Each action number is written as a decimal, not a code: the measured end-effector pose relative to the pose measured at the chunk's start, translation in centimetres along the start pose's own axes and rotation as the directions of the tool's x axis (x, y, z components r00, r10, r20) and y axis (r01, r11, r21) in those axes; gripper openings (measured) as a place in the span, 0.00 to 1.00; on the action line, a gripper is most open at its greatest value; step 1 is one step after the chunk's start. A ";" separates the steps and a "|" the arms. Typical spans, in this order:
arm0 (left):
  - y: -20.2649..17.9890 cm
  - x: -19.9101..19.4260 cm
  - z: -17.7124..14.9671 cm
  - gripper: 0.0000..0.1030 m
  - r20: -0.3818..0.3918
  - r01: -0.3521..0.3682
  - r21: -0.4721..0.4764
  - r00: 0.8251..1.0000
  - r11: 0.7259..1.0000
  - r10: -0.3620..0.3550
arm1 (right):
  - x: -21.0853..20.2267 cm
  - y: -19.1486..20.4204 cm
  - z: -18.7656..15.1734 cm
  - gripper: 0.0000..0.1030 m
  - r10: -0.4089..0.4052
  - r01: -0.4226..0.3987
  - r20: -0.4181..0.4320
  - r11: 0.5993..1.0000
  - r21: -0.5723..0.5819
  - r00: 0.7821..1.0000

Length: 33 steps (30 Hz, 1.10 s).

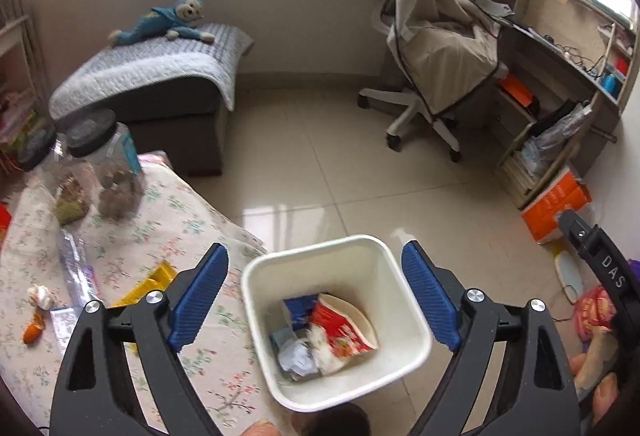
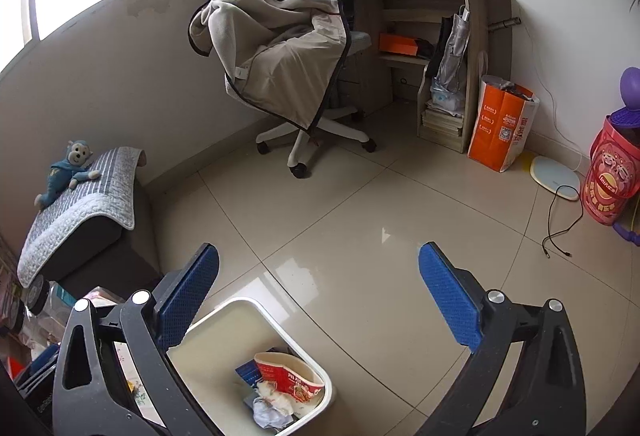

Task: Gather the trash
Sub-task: 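Drop the crumpled paper into the white bin with the right tool while the left tool carries the tissue, then grasp the orange peel with the left tool while the right tool grasps the blue-white box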

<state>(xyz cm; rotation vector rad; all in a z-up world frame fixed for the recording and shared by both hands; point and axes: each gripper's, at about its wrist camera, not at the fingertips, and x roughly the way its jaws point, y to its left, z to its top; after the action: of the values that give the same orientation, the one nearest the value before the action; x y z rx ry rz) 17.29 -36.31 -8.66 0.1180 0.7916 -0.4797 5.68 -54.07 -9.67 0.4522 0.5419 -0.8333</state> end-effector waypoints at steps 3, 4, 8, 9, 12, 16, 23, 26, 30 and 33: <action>0.9 -1.1 -0.2 0.91 0.098 -0.146 0.015 0.985 0.989 0.144 | -0.4 2.0 -0.5 0.93 0.003 -0.002 0.006 0.998 -0.067 1.000; 1.3 -1.4 -0.2 0.91 0.120 -0.178 0.009 0.977 0.984 0.175 | -0.6 2.8 -0.8 0.93 0.003 -0.001 0.014 0.995 -0.096 1.000; 3.1 -2.6 -0.7 0.93 0.196 -0.283 0.004 0.941 0.959 0.277 | -1.6 5.8 -1.9 0.93 0.022 -0.017 0.028 0.985 -0.174 0.999; 3.5 -2.9 -0.9 0.93 0.210 -0.311 0.007 0.930 0.950 0.302 | -1.8 6.5 -2.2 0.93 0.034 -0.028 0.027 0.982 -0.189 0.999; 5.3 -3.3 -1.3 0.93 0.217 -0.355 -0.007 0.912 0.935 0.348 | -2.4 8.9 -3.2 0.93 0.062 -0.055 0.019 0.967 -0.247 0.998; 8.6 -3.8 -1.9 0.93 0.194 -0.398 -0.059 0.895 0.916 0.401 | -3.4 12.1 -4.7 0.93 0.095 -0.084 0.019 0.942 -0.324 0.995; 13.7 -4.2 -3.2 0.93 0.142 -0.450 -0.116 0.875 0.885 0.463 | -4.6 16.7 -7.0 0.93 0.141 -0.128 0.001 0.904 -0.409 0.990; 15.5 -4.5 -3.8 0.93 0.127 -0.472 -0.130 0.864 0.872 0.487 | -4.9 18.7 -8.0 0.93 0.162 -0.151 -0.014 0.883 -0.445 0.987; 17.9 -4.5 -4.7 0.93 0.100 -0.510 -0.148 0.844 0.847 0.526 | -5.7 21.3 -9.7 0.93 0.188 -0.176 -0.028 0.848 -0.500 0.982; 20.2 -4.4 -5.6 0.93 0.065 -0.548 -0.152 0.825 0.822 0.562 | -6.1 23.1 -10.9 0.93 0.205 -0.196 -0.043 0.819 -0.539 0.978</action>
<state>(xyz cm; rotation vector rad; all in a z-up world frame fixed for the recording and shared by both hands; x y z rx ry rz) 20.21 -15.18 -11.04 0.1962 0.6408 0.1242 17.52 -30.66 -10.60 -0.0246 0.6728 -0.4469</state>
